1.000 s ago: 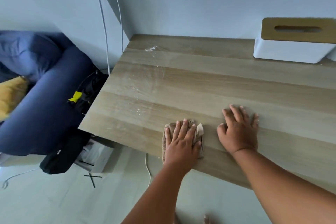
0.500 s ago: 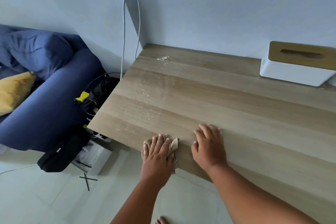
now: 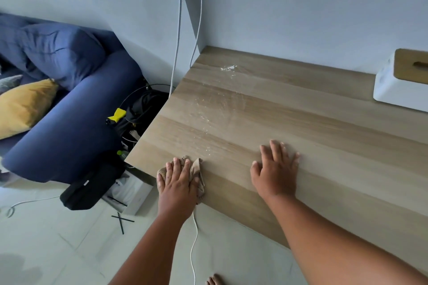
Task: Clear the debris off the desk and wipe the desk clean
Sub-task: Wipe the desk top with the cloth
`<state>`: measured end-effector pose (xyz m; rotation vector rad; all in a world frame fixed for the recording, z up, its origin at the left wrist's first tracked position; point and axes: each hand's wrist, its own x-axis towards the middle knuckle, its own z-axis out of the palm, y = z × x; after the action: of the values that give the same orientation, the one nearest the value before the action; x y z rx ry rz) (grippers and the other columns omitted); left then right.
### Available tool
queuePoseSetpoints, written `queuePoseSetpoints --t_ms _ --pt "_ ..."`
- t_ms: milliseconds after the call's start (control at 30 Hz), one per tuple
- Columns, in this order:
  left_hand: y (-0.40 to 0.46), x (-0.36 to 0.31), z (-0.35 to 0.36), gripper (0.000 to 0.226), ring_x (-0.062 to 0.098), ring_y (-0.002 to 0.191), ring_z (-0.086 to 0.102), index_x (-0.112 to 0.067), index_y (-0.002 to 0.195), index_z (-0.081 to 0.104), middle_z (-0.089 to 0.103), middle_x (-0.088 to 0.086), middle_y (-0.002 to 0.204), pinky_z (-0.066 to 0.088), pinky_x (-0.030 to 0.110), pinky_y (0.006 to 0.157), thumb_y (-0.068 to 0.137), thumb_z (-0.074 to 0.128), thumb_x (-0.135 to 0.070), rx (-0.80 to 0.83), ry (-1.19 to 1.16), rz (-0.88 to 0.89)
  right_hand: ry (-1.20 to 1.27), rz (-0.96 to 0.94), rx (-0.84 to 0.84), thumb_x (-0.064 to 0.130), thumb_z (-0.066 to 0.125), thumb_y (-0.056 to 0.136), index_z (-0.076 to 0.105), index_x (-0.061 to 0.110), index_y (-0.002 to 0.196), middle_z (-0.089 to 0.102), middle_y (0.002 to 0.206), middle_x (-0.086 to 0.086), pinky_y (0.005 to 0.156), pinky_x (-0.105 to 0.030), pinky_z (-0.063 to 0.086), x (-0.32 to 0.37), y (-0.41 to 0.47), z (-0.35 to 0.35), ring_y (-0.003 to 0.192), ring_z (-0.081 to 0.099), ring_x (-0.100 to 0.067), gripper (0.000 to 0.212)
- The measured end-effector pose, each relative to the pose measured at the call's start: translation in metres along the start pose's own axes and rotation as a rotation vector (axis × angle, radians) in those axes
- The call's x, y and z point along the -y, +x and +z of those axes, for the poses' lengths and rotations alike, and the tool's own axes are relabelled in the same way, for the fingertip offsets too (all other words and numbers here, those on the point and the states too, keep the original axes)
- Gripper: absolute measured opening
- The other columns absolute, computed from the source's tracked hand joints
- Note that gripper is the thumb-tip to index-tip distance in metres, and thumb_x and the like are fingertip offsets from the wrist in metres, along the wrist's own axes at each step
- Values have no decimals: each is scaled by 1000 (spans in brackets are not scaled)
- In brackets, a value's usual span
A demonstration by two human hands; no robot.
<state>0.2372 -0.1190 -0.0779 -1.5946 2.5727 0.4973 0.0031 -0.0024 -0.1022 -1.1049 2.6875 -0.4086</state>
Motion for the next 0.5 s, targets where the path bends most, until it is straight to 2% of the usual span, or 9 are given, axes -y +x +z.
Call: queuePoseSetpoints --t_ms 133,300,500 --pt "28 25 -9 62 23 156 -17 -33 163 6 -9 2 172 -12 48 125 107 24 -51 -11 3 -65 -58 27 -11 49 40 93 46 27 152 25 169 -4 123 -66 -2 3 6 7 158 13 -30 63" --pt "67 53 -20 64 21 155 -23 -37 163 4 -12 1 172 -15 51 124 105 20 -58 -10 -22 -162 -105 30 -44 54 35 89 49 26 151 30 168 -4 122 -68 6 3 7 10 156 20 -32 70" --pt "105 63 -33 63 23 156 -20 -44 160 6 -8 -2 172 -15 57 122 102 22 -63 -20 10 -211 -174 36 -7 55 33 93 38 24 158 18 171 -3 122 -68 2 5 9 10 158 12 -32 72"
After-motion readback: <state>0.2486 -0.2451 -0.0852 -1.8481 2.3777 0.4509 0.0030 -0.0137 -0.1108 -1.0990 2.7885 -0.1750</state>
